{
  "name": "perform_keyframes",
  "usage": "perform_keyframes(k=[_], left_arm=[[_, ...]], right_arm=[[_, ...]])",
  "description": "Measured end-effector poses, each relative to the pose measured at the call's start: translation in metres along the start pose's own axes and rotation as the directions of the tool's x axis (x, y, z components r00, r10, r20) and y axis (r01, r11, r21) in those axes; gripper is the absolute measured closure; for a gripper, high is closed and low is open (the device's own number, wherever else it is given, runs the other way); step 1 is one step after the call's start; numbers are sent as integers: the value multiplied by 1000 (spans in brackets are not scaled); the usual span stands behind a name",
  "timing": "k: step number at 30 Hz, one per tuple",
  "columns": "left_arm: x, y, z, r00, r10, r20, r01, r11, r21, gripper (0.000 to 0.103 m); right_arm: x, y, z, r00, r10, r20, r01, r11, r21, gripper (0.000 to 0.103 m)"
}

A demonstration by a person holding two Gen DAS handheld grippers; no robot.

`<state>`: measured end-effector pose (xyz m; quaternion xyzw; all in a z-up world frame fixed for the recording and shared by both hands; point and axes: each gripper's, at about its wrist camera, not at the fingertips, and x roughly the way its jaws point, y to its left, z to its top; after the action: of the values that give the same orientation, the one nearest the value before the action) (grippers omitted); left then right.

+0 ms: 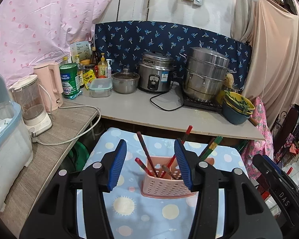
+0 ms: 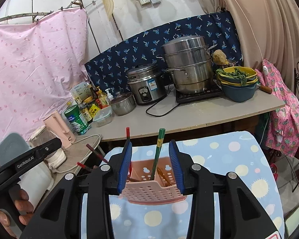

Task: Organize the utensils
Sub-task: 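Lower both chopsticks into the pink holder and open both tools, then move both open tools back over the two dark-red chopsticks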

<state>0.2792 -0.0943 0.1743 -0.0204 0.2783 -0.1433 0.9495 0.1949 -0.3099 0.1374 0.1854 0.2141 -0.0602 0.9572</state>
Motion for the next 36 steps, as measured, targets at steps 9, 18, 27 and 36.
perform_keyframes(k=[9,18,27,36], left_arm=[[-31,-1,-35,1000,14,-22,-13,999,38,56],[-55,4,-85,997,46,-66,-41,997,64,56],[-67,13,-135,989,58,-139,-50,997,62,56],[-72,22,-193,972,78,-222,-61,994,85,56]], right_arm=[[-37,8,-31,1000,-10,-18,9,999,-41,65],[-66,7,-73,997,-12,-73,9,999,-46,65],[-88,7,-122,989,-33,-141,22,997,-77,65],[-103,10,-184,967,-59,-248,26,990,-136,65]])
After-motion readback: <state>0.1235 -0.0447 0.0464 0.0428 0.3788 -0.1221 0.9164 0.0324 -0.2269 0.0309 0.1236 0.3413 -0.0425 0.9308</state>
